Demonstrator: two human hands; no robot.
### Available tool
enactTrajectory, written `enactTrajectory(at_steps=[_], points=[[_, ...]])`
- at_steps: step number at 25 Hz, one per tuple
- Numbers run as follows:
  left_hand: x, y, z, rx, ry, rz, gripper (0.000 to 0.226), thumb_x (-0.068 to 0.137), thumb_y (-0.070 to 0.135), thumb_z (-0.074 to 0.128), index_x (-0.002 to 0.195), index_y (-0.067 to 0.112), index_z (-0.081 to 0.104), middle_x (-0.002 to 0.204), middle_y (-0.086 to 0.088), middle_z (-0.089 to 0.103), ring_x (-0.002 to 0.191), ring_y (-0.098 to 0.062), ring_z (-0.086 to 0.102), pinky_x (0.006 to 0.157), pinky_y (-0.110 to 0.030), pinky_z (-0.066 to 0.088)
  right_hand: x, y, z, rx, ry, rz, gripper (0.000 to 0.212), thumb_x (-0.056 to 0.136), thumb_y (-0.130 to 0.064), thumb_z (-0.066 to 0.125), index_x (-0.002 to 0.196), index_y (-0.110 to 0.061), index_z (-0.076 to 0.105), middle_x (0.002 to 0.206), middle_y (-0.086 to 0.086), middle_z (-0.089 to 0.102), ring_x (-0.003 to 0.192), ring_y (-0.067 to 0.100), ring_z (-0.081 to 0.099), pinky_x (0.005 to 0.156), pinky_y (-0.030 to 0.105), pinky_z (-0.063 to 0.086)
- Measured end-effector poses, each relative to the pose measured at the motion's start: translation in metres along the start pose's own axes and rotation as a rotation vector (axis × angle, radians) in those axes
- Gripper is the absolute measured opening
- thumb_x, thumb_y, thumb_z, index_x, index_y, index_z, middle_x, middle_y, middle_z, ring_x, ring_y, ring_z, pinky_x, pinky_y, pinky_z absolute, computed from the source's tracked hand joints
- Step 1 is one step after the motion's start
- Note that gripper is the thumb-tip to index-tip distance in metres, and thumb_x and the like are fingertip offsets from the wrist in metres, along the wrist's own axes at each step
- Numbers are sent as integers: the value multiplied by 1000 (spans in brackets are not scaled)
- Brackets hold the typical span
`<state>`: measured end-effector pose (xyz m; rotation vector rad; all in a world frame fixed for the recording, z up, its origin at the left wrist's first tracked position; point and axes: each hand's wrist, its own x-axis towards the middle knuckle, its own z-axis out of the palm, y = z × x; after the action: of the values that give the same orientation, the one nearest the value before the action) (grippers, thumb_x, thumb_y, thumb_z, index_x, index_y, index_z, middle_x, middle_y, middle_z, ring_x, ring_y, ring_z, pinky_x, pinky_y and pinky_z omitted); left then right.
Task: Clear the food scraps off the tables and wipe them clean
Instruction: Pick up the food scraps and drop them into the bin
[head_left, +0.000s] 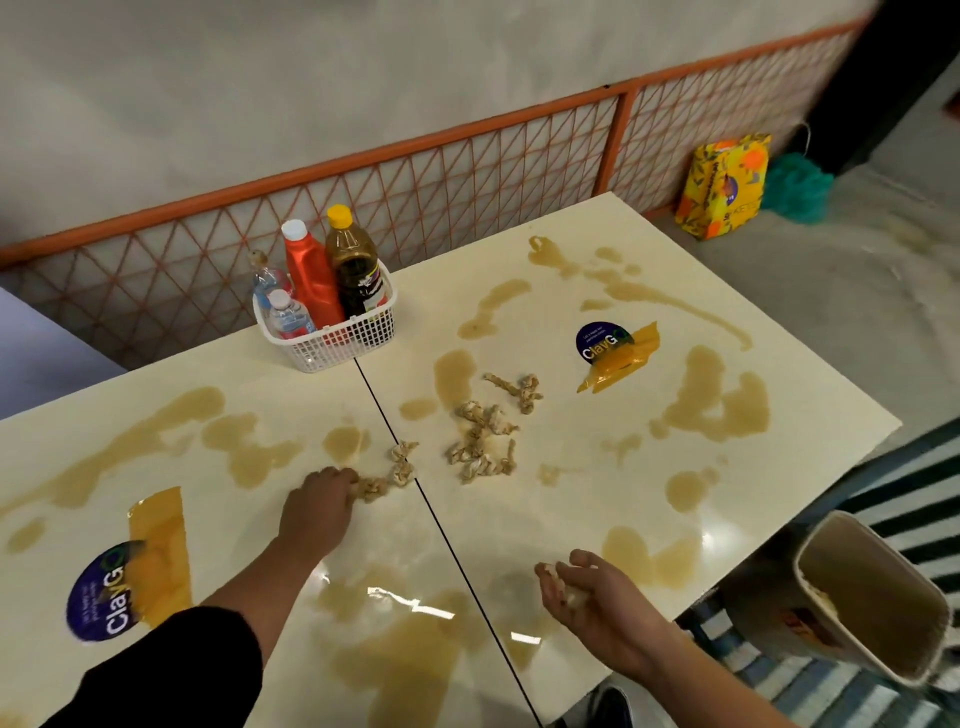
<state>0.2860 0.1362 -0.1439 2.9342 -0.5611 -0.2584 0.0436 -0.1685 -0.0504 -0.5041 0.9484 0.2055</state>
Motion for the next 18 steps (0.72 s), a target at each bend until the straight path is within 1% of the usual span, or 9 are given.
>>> enactTrajectory(at_steps=[2, 3, 4, 6, 8, 11, 13, 16, 18], points=[[-11, -4, 2, -59, 58, -35, 27, 89, 12, 62, 114, 16, 67, 93, -7, 64, 91, -34, 63, 69, -41, 53, -5, 0, -7, 10, 18, 20, 18, 100, 4, 45, 113, -5, 52, 81, 17, 54, 64, 22, 50, 56, 32, 50], [-19, -6, 2, -97, 92, -60, 26, 90, 10, 62, 115, 14, 67, 90, -8, 63, 89, -35, 62, 69, -42, 53, -6, 0, -12, -18, 14, 35, 16, 100, -3, 48, 114, -4, 55, 74, 12, 50, 60, 21, 43, 54, 31, 45], [-29, -8, 1, -153, 115, -88, 25, 91, 10, 61, 115, 12, 68, 90, -9, 63, 88, -34, 62, 70, -42, 53, -6, 0, -16, -31, 13, 59, 14, 99, -14, 52, 106, -4, 58, 70, 8, 45, 58, 20, 38, 52, 30, 39], [-51, -7, -6, -319, 147, -175, 19, 94, 12, 60, 111, 10, 69, 89, -7, 63, 85, -27, 61, 73, -38, 49, -5, -1, -20, -47, 39, 102, 34, 97, -37, 54, 76, -10, 55, 67, 3, 32, 55, 18, 30, 52, 28, 28], [-80, 4, -20, -584, 153, -380, 15, 97, 18, 60, 105, 10, 69, 91, -4, 66, 87, -23, 62, 75, -33, 46, -4, 2, -20, -63, 77, 94, 47, 101, -47, 48, 67, -15, 45, 67, 1, 23, 54, 16, 22, 52, 26, 21], [-123, 37, -48, -1397, 79, -777, 15, 99, 14, 55, 96, 4, 66, 98, -13, 70, 97, -29, 68, 81, -40, 56, -2, 10, -12, -109, 73, 30, 31, 108, -32, 42, 89, -9, 51, 61, -1, 21, 47, 12, 18, 42, 23, 20], [-146, 60, -66, -1831, 4, -889, 9, 90, 7, 53, 87, 3, 61, 93, -15, 70, 92, -29, 71, 72, -37, 60, 2, 13, -3, -154, 38, -50, 24, 111, -23, 37, 114, -6, 53, 61, 0, 26, 48, 11, 18, 41, 22, 20], [-166, 92, -83, -2167, -86, -956, 18, 79, 6, 51, 93, 3, 62, 87, -15, 71, 75, -27, 74, 61, -32, 60, 6, 8, 10, -177, 5, -88, 26, 111, -18, 34, 126, -23, 54, 70, 5, 38, 51, 11, 20, 42, 23, 21], [-172, 115, -90, -2305, -131, -961, 24, 83, 8, 46, 99, 4, 63, 86, -14, 69, 70, -26, 71, 60, -33, 58, 4, 4, 13, -193, -37, -70, 27, 111, -17, 33, 129, -22, 53, 67, 2, 33, 52, 11, 18, 41, 22, 21]])
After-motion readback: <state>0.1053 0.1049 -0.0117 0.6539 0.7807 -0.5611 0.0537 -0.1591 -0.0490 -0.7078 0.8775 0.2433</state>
